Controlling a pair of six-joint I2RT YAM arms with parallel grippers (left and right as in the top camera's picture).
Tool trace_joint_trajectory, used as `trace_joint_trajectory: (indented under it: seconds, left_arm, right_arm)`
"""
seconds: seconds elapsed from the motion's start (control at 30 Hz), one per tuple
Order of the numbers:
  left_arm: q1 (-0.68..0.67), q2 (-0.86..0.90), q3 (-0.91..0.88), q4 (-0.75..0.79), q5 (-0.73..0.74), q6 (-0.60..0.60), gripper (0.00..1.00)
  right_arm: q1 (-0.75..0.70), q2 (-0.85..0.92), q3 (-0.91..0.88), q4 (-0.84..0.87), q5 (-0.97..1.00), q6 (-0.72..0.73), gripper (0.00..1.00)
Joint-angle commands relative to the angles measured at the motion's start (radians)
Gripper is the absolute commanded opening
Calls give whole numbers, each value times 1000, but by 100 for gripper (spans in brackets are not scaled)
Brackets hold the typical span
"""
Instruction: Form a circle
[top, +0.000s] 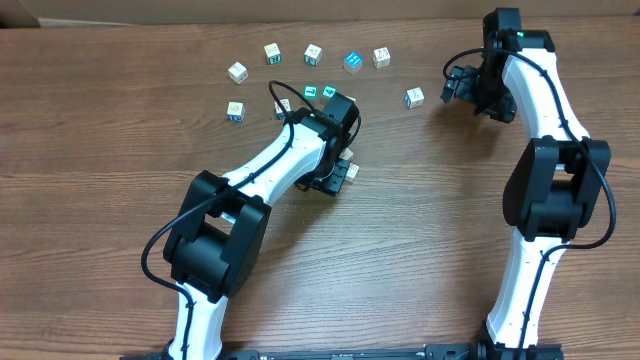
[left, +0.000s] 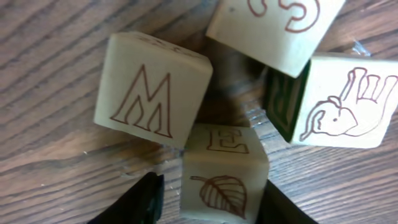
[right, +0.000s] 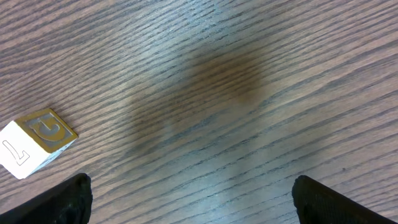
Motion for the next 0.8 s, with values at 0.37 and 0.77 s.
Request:
trace_joint_trajectory:
  seconds: [0.37, 0.77]
  left_arm:
    - [-2, 0, -2, 30, -16, 48, 36]
    - [-8, 0, -3, 26, -1, 137, 31]
  right_arm:
    - [0, -24, 22, 2, 2, 5, 100]
    - [0, -24, 22, 2, 2, 5, 100]
